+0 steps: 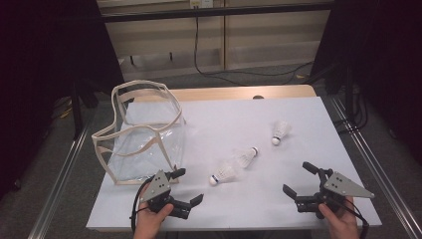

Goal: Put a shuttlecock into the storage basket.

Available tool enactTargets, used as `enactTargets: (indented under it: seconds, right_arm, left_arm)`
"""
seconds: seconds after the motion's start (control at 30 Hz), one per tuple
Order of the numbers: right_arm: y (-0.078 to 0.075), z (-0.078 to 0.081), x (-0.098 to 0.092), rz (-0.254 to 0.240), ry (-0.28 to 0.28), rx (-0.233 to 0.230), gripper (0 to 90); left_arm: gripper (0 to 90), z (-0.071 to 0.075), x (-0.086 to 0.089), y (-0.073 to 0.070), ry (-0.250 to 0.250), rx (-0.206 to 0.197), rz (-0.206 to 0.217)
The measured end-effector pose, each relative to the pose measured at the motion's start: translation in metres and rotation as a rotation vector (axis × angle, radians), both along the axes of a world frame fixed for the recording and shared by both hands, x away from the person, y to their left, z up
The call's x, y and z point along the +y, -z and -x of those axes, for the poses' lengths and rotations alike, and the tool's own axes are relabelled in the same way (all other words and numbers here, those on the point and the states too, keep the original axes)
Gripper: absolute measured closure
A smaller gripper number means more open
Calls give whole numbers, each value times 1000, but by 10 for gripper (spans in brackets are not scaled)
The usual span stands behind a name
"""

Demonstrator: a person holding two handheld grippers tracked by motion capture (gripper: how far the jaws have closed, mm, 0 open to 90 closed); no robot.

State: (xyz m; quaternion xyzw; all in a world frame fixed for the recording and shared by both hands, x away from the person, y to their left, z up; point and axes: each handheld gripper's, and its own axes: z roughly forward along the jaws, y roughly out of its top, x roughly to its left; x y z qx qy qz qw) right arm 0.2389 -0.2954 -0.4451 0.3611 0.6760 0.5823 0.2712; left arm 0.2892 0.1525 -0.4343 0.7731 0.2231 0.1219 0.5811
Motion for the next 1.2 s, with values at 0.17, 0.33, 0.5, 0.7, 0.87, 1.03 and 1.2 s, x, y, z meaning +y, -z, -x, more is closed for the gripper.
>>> enactTargets:
  seconds: [0.17,0.33,0.5,0.7,0.87,1.03,1.2]
  right_arm:
    - [0,0,0,0,-1,-1,0]
    - [0,0,0,-1,-2,-2,0]
    - [0,0,0,1,-7,-3,0]
    - [0,0,0,-2,-8,-2,0]
    - [0,0,0,-1,-7,-3,0]
    - [0,0,0,-2,-6,-2,0]
    - [0,0,-1,0,-5,-4,0]
  left_arm:
    - [12,0,-4,1,11,12,-7]
    - [13,-1,-10,1,0,27,-14]
    - [19,-1,-18,3,-18,58,-55]
    - [20,-2,-23,4,-28,71,-85]
    - [21,-1,-26,5,-18,75,-107]
    - [23,-3,-29,5,-25,94,-103]
    - [27,-6,-31,6,-33,115,-126]
